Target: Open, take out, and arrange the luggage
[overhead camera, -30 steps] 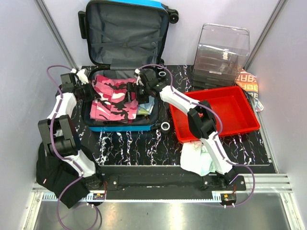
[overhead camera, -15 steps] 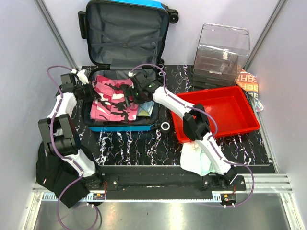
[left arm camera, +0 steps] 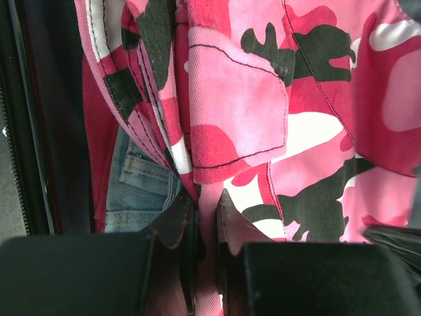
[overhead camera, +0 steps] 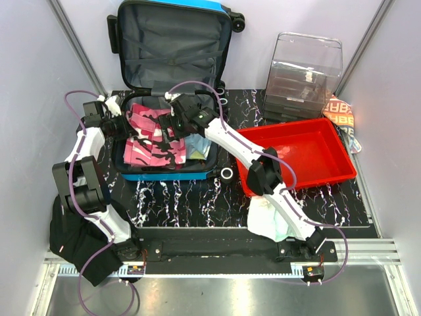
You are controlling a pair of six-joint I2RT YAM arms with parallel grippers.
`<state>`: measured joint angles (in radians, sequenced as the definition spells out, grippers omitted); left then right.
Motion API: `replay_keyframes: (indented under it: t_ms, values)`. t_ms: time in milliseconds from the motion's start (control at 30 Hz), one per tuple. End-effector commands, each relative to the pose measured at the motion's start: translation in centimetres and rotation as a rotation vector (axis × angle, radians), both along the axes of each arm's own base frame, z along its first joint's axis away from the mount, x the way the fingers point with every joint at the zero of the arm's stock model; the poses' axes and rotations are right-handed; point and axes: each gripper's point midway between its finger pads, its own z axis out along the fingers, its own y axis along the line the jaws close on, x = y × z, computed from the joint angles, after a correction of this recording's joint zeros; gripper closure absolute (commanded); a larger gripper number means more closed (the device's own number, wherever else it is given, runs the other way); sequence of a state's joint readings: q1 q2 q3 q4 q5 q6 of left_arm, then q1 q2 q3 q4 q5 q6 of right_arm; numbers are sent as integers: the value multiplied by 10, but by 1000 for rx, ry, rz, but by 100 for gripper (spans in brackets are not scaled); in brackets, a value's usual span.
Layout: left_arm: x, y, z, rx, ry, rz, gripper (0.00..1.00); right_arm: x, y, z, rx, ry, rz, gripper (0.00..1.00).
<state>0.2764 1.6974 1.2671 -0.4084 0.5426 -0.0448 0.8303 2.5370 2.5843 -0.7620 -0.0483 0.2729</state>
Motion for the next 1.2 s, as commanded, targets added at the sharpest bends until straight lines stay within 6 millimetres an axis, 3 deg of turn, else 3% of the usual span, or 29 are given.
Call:
replay_keyframes:
  t_ms: [0, 167, 333, 467, 667, 767, 800, 833, 900, 1000, 1167]
  values:
    - [17, 11, 21, 41, -111, -6, 100, -1, 5, -22, -18, 26, 7, 0]
    - [16, 11, 20, 38, -106, -8, 100, 2, -3, -43, -7, 102, -19, 0]
    - [16, 10, 16, 32, -98, -11, 100, 7, 12, -36, 61, 68, 33, 0]
    - [16, 11, 7, 31, -78, -9, 100, 16, 24, -20, 98, -9, 81, 9]
    - [17, 12, -6, 32, -53, -6, 100, 11, 40, -25, 176, 19, 126, 22]
    - [16, 12, -10, 34, -46, -7, 100, 8, 46, -22, 206, 37, 141, 40]
    - [16, 12, -10, 33, -47, -8, 100, 7, 47, -16, 217, 34, 145, 60]
    - [16, 13, -10, 34, -48, -7, 100, 7, 47, -13, 225, 31, 143, 74]
    - [16, 12, -8, 34, -52, -10, 100, 9, 46, 3, 237, 5, 131, 88]
    - [17, 13, -3, 39, -63, -8, 100, 13, 39, 17, 217, -50, 109, 86]
    - [17, 12, 3, 39, -77, -13, 100, 14, 28, 21, 143, -112, 93, 53]
